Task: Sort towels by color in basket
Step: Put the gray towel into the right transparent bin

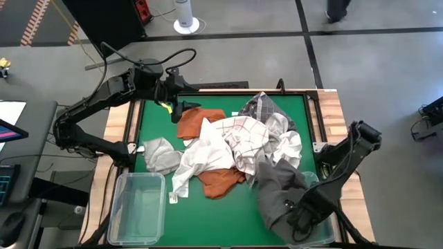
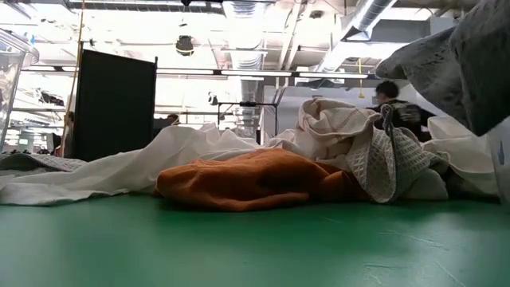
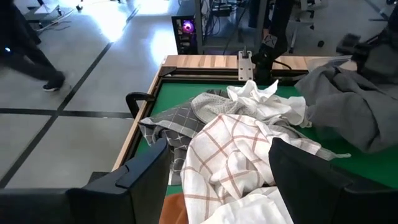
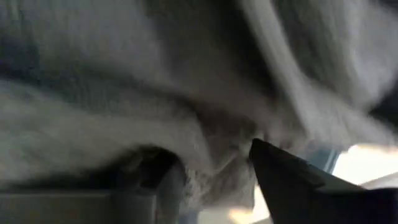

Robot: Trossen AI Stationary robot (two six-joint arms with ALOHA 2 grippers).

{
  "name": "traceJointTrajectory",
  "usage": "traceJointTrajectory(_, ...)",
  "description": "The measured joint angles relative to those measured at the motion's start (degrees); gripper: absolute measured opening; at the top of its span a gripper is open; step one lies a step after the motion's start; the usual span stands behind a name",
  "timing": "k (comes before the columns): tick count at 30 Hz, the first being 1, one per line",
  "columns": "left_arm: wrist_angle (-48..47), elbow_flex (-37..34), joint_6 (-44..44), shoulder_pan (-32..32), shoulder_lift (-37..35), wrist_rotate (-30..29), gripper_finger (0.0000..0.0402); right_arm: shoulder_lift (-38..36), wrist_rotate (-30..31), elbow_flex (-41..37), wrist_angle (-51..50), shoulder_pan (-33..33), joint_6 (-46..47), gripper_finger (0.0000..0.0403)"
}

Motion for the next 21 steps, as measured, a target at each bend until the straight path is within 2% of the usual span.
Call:
traceJointTrajectory(5,-0.4,0.0,-0.3,0.0,0.0,0.0,0.0261,-5.2,-1.0,2.6,-0.1,1.7,8.1,0.0249)
traceJointTrajectory(11,-1.0,0.0,-0.6,0.0,0.0,0.0,0.0261,-6.9,5.8,10.9,-8.8,2.4,11.8,0.024)
traceJointTrajectory(14,-1.1,0.0,-0.6,0.0,0.0,0.0,0.0261,-5.6,11.8,14.6,-12.9,0.3,6.6,0.0232)
traceJointTrajectory(17,-1.1,0.0,-0.5,0.0,0.0,0.0,0.0261,-3.7,18.1,16.8,-12.8,-3.3,-0.3,0.0225)
traceJointTrajectory(21,-1.1,0.0,-0.7,0.0,0.0,0.0,0.0261,-0.1,21.4,19.3,-12.5,-8.9,-10.5,0.0221)
